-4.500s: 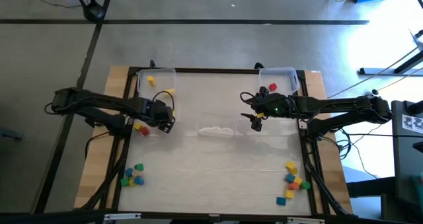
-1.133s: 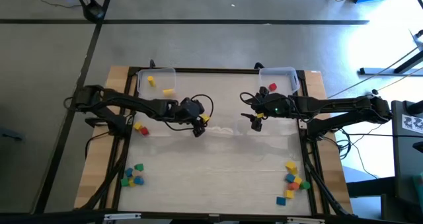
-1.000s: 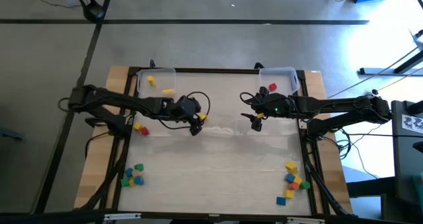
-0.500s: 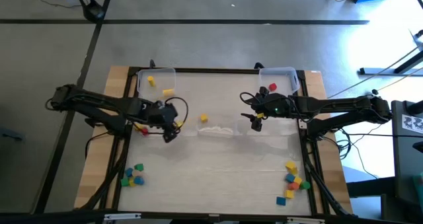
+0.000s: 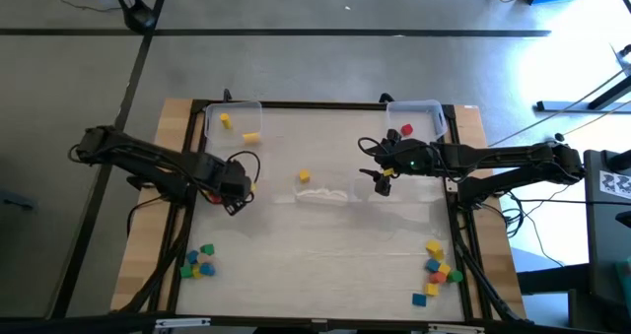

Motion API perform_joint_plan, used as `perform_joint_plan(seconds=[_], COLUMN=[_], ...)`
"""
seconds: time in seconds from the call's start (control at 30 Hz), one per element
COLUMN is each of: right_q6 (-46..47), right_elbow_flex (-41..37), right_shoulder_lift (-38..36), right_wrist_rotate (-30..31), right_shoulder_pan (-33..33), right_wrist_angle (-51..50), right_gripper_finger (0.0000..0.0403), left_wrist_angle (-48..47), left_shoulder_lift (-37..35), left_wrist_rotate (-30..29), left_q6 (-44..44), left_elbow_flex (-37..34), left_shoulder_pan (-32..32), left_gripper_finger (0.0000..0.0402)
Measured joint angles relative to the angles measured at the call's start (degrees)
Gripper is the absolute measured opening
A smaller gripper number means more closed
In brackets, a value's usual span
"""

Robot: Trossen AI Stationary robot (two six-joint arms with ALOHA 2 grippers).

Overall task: Sort blocks by size
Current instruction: Put the red square block into the bottom transparent bin

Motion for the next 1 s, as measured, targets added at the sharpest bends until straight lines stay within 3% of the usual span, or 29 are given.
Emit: perform_joint_plan(seconds=[0.5, 1.0], right_q6=[0.0, 0.0], right_elbow_flex=[0.0, 0.0], right_shoulder_lift=[0.0, 0.0], right_wrist_rotate=[0.0, 0.0], right_shoulder_pan=[0.0, 0.0], right_wrist_angle=[1.4, 1.5], right_gripper_finger=[0.028, 0.028], left_wrist_angle=[0.6, 6.4], left_shoulder_lift=[0.2, 4.0], left_wrist_rotate=[1.5, 4.6], left_q6=[-1.4, 4.6], left_elbow_flex=[-8.1, -12.3], left_shoulder_pan=[2.8, 6.8], left_gripper_finger=[0.021, 0.021])
